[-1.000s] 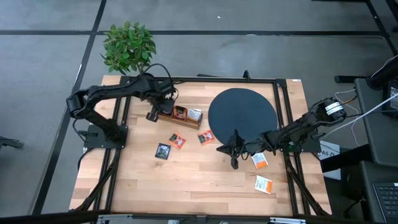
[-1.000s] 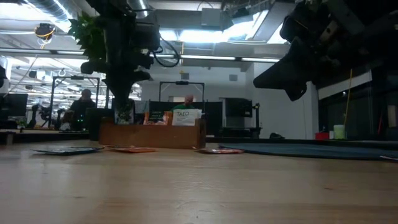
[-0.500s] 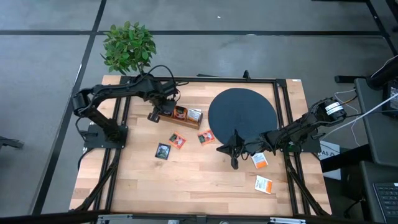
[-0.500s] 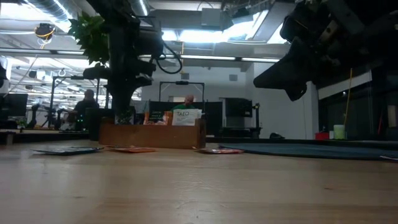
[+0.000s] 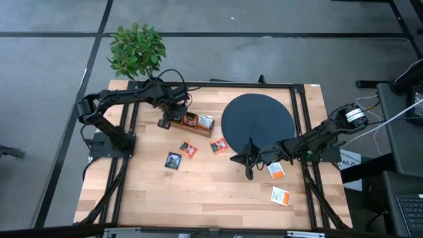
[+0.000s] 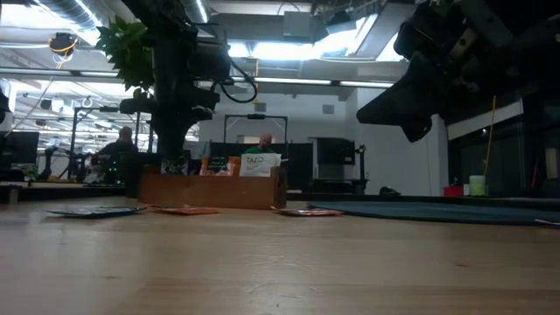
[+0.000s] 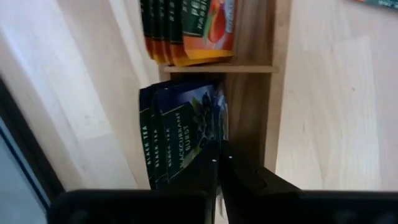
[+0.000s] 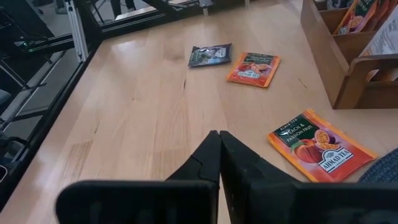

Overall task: Pick & Place Tea
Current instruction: Put the right dark blue tea bag into the left section of the wooden organizer

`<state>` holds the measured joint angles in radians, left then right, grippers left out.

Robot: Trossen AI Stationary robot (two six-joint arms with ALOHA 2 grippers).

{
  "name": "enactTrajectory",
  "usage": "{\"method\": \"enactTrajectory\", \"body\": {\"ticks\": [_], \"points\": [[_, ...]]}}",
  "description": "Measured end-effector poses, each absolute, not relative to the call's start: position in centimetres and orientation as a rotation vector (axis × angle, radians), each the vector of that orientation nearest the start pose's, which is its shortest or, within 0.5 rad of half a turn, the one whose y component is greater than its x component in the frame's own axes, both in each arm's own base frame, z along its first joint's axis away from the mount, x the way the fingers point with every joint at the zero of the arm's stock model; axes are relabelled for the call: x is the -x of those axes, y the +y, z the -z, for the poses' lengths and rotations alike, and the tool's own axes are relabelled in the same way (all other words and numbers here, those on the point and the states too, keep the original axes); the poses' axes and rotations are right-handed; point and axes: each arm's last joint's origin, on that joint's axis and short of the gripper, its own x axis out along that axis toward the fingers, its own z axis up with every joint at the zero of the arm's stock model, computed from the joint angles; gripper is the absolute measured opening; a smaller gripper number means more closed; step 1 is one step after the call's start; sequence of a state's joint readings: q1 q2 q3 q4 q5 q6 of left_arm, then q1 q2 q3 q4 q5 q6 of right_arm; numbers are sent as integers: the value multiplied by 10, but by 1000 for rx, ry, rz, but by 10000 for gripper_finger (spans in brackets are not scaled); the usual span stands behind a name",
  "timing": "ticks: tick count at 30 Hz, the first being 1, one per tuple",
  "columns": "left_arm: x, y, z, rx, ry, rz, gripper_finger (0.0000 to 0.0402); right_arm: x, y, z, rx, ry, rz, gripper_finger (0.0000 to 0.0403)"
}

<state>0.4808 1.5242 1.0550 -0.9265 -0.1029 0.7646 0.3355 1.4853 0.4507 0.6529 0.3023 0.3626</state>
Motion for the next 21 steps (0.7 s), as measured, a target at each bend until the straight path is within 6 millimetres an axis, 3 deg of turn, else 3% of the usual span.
{"method": "enactTrajectory", "body": {"ticks": [13, 21], "points": [[-242, 128, -216, -341, 1431, 42, 85, -251, 78, -151, -242, 363, 34, 12], [-242, 128, -219, -356, 1438, 28, 99, -251, 78, -151, -242, 363, 34, 12]]}}
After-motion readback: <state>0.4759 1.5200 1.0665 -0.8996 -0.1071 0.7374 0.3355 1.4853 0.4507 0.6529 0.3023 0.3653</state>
